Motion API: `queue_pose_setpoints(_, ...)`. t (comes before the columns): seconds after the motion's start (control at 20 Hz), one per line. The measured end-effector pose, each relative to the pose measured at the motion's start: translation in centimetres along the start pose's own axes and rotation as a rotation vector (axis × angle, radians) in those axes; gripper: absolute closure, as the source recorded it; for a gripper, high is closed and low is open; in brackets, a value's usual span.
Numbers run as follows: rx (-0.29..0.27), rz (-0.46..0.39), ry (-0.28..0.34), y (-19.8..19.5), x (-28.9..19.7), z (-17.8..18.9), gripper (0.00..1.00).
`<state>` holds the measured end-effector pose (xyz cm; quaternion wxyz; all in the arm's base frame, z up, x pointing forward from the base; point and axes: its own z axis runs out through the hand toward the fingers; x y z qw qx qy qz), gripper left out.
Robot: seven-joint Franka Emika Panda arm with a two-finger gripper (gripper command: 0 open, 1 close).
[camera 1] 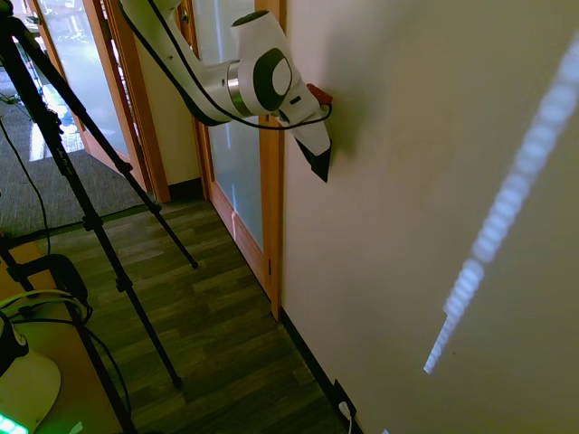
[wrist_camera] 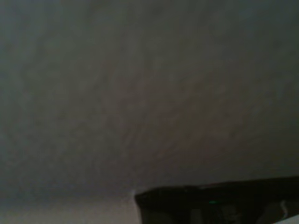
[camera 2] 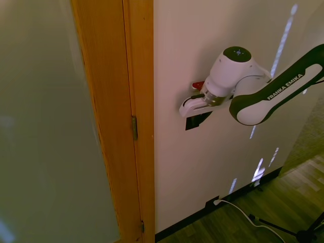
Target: Turn on the light
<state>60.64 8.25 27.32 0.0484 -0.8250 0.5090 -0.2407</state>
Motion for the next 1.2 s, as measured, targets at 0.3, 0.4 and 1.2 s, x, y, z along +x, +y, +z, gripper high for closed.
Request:
queue_pose_setpoints(0.3,0.026,0.022,0.036,-0.2,-0.7,-0.6,1.0)
queue_pose_setpoints(0.4,0.042,0.029,0.05,0.0,-0.9,-0.8,1.0)
queue_pose_setpoints(1.2,0.27,0.081,0.081,4.5,2.2,-5.2,0.0)
